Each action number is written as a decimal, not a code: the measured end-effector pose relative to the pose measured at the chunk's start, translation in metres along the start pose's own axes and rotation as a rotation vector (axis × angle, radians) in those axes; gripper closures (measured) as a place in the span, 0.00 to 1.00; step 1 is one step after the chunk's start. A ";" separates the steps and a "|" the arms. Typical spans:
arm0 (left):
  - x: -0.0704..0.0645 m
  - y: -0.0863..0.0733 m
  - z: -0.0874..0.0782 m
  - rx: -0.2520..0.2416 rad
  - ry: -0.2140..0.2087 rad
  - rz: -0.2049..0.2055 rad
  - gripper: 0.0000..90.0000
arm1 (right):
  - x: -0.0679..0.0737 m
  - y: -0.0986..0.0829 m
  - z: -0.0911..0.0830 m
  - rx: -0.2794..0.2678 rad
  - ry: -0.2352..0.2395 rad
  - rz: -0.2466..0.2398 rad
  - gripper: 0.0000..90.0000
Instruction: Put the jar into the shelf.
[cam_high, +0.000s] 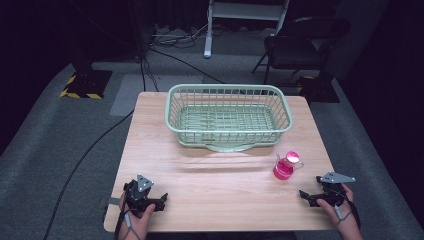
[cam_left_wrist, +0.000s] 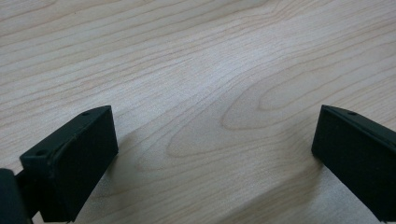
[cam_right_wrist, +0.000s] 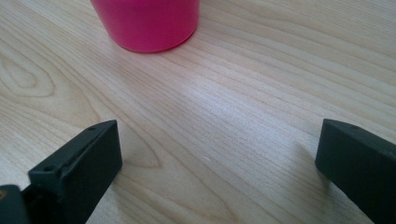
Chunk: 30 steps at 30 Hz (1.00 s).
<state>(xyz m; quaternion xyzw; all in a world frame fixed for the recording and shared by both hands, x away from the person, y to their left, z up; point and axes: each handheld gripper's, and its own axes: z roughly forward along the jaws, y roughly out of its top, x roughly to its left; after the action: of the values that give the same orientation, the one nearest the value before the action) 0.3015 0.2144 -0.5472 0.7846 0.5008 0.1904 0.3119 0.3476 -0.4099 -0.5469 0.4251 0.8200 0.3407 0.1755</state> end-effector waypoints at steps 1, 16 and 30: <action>0.000 0.000 0.000 0.000 0.000 0.000 0.00 | 0.000 0.000 0.000 0.000 0.000 0.000 0.00; 0.000 0.001 0.001 -0.001 -0.003 0.003 0.00 | 0.000 0.000 0.000 0.002 0.000 -0.001 0.00; 0.001 0.002 0.002 -0.001 -0.005 0.004 0.00 | -0.001 0.002 -0.002 0.005 0.035 -0.005 0.05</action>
<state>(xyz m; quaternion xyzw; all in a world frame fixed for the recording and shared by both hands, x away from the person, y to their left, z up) 0.3048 0.2141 -0.5472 0.7859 0.4983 0.1893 0.3134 0.3485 -0.4108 -0.5443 0.4175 0.8248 0.3456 0.1611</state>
